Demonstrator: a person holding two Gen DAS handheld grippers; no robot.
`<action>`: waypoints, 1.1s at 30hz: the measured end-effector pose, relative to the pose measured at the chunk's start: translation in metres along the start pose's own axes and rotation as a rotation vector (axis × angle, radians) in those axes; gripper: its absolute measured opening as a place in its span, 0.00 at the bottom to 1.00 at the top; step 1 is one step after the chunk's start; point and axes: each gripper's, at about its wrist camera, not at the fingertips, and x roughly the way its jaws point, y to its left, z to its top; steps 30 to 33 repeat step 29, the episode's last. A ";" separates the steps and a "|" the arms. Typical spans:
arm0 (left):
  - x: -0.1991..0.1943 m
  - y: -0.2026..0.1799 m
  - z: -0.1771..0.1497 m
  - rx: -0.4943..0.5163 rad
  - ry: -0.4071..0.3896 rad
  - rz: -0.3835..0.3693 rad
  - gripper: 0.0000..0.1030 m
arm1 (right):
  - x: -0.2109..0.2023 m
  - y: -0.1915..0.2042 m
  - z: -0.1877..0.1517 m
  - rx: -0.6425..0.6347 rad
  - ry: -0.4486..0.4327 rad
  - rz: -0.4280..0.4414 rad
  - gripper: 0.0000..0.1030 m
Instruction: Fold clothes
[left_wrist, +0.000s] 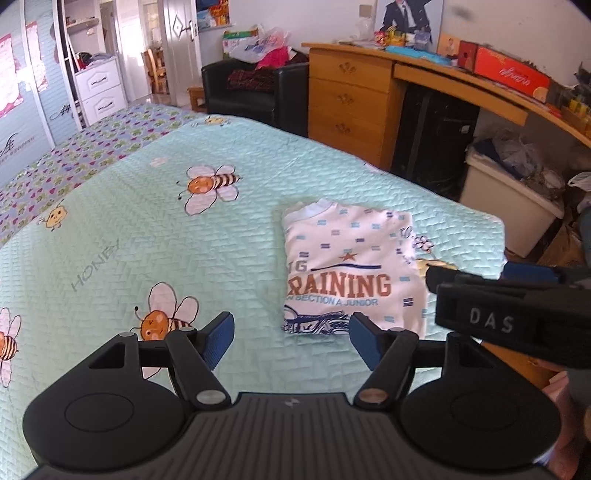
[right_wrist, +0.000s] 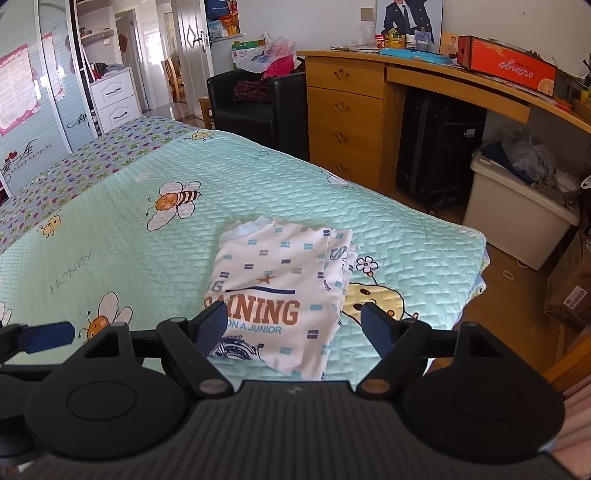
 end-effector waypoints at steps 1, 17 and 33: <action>-0.002 0.000 0.000 -0.001 -0.006 -0.005 0.70 | -0.002 -0.001 -0.002 -0.001 -0.007 0.001 0.77; -0.032 0.011 -0.016 -0.068 -0.166 0.042 1.00 | -0.042 -0.020 -0.016 0.067 -0.169 0.068 0.78; -0.036 0.013 -0.025 -0.073 -0.158 0.024 1.00 | -0.051 -0.026 -0.027 0.099 -0.178 0.048 0.78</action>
